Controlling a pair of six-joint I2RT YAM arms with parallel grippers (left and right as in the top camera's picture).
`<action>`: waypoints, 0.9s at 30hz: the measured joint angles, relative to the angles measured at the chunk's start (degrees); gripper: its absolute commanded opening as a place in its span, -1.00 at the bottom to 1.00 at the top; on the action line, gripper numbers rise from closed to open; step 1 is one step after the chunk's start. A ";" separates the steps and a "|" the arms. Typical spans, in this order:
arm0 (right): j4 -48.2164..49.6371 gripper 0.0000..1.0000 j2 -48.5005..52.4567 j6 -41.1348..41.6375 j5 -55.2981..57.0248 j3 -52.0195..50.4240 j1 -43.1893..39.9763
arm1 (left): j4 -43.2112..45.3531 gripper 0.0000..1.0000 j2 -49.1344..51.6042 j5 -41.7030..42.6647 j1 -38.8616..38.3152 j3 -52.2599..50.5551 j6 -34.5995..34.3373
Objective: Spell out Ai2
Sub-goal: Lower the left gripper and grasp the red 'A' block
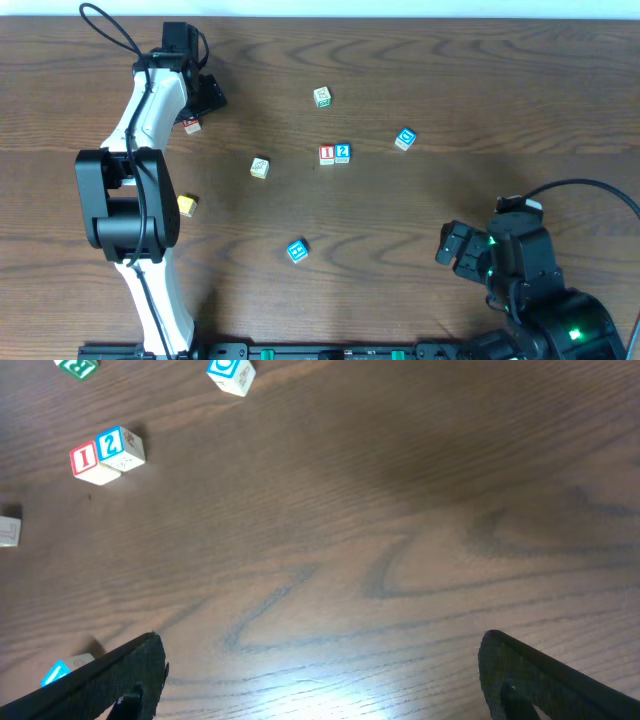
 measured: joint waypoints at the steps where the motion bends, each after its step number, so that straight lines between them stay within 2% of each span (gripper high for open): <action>1: 0.00 0.99 0.00 0.00 0.00 0.00 0.00 | -0.02 0.91 0.00 0.00 0.00 0.00 -0.04; 14: 0.00 0.98 0.00 0.00 0.00 0.00 0.00 | -0.48 0.91 0.04 1.57 1.33 -0.02 -4.31; 27: 0.00 0.98 0.00 0.00 -0.02 0.00 0.00 | -1.51 0.91 1.84 3.32 2.36 -0.02 -4.57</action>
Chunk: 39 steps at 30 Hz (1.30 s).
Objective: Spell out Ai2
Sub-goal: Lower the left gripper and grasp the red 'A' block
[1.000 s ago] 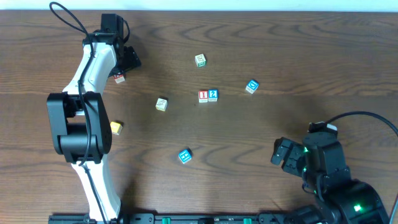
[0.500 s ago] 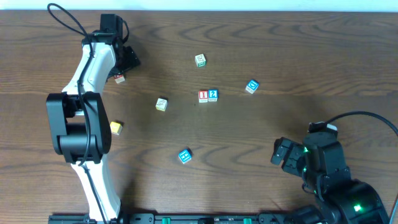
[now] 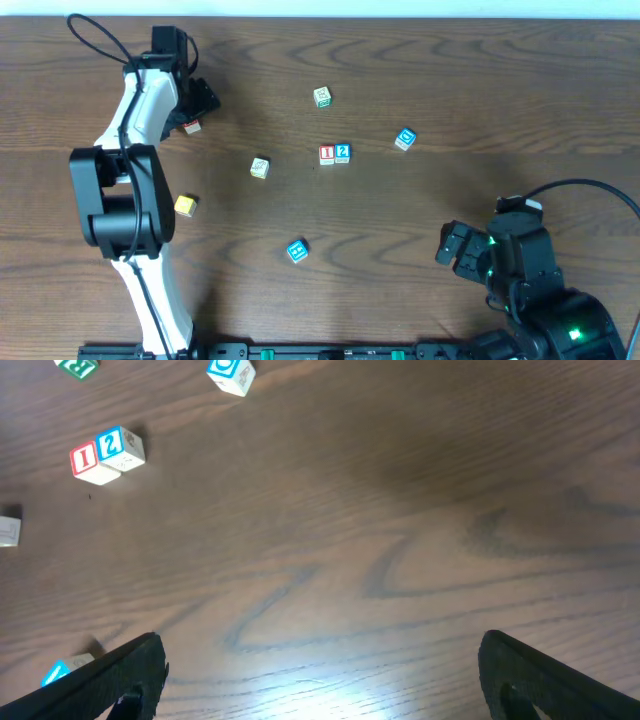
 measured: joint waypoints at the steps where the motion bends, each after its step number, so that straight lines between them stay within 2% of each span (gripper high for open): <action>1: 0.00 0.98 0.00 0.00 0.02 0.00 0.00 | 0.04 0.92 0.55 0.37 0.00 0.00 -0.04; 5: 0.00 0.99 0.00 0.00 0.02 0.00 0.00 | 0.07 0.91 1.95 1.64 0.00 0.00 -0.15; 9: 0.00 0.98 0.00 0.00 0.02 0.00 0.00 | 0.15 1.00 1.95 2.29 0.00 0.00 -0.13; 13: 0.00 0.99 0.00 0.00 0.00 0.00 0.00 | 0.15 0.51 1.95 2.49 0.00 0.00 -0.83; 15: 0.00 0.98 0.00 0.00 0.02 0.00 0.00 | 0.17 0.43 1.95 2.45 0.00 0.00 -1.07; 19: 0.00 0.98 0.00 0.00 0.02 0.00 0.00 | 0.15 0.38 1.95 2.45 0.00 0.00 -1.01; 23: 0.00 0.98 0.00 0.00 0.02 0.00 0.00 | 0.07 0.18 1.95 2.45 0.00 0.00 -1.03; 31: 0.00 0.98 0.00 0.00 0.02 0.00 0.00 | -0.70 0.02 1.95 2.16 0.00 0.00 -1.01; 39: 0.00 0.99 0.00 0.00 0.02 0.00 0.00 | -0.72 -0.04 1.95 1.95 0.00 0.00 -0.94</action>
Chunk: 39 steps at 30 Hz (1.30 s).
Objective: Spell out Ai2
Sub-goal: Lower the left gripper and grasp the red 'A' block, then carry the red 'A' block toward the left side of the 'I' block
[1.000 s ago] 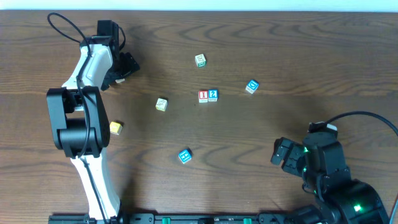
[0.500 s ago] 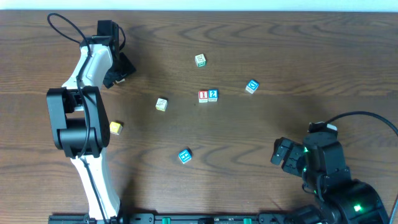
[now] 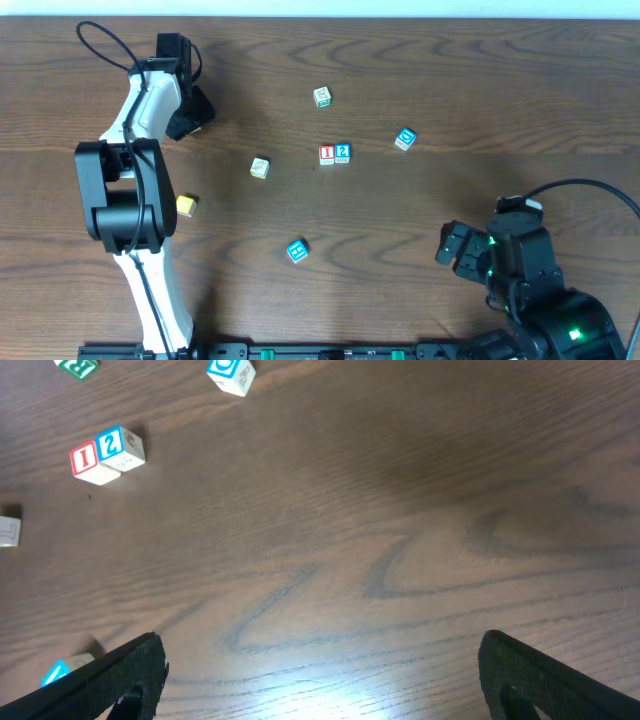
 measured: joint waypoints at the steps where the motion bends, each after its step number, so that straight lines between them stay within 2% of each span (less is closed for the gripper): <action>1: 0.00 0.98 0.00 0.00 0.00 0.00 0.00 | 0.00 -0.03 0.00 0.02 0.00 0.00 0.11; 3: 0.00 0.99 0.00 0.00 0.00 0.00 0.00 | 0.02 0.05 0.00 -0.31 0.00 0.00 0.35; 7: 0.00 0.98 0.00 0.00 0.00 0.00 0.00 | 0.50 0.10 0.00 -1.16 0.00 0.00 1.66; 14: 0.02 0.99 0.00 0.00 0.00 0.00 0.00 | 1.51 0.08 0.00 -1.29 0.00 0.00 2.80; 18: 0.00 0.99 0.00 0.00 0.00 0.00 0.00 | 1.99 -0.06 0.00 -1.27 0.00 0.00 3.13; 26: 0.00 0.98 0.00 0.00 0.00 0.00 0.00 | 1.95 -0.08 0.44 -1.25 0.00 0.00 3.21; 39: 0.00 0.98 0.00 0.00 -0.02 0.00 0.00 | 1.57 -0.36 0.44 -1.27 0.00 0.00 3.23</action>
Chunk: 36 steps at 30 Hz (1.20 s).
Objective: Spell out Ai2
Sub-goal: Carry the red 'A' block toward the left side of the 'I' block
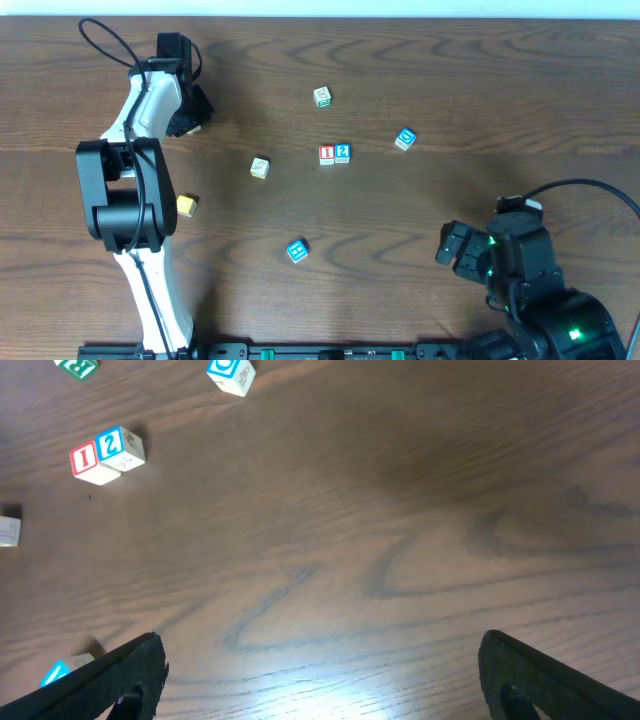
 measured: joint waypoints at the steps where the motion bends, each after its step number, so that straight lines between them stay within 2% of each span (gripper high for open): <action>1: 0.00 0.98 0.00 0.00 0.02 0.00 0.00 | 0.00 -0.37 0.00 0.00 0.00 0.00 0.00; 13: 0.00 0.99 0.00 0.00 0.02 0.00 0.00 | -0.59 -0.60 0.00 0.00 0.00 0.00 1.07; 18: 0.00 0.98 0.00 0.00 0.02 0.00 0.00 | -3.96 -0.88 0.00 0.00 0.00 0.81 1.70; 23: 0.00 0.99 0.00 0.00 0.02 0.00 0.00 | -9.99 -0.89 0.07 0.00 -0.13 5.07 4.00; 28: 0.00 0.98 0.00 0.00 0.02 0.00 0.00 | -14.73 -0.89 0.09 -0.02 -1.70 13.60 4.87; 36: 0.00 0.99 0.00 0.00 0.02 0.00 0.00 | -16.28 -0.89 0.09 0.02 -10.71 17.88 5.53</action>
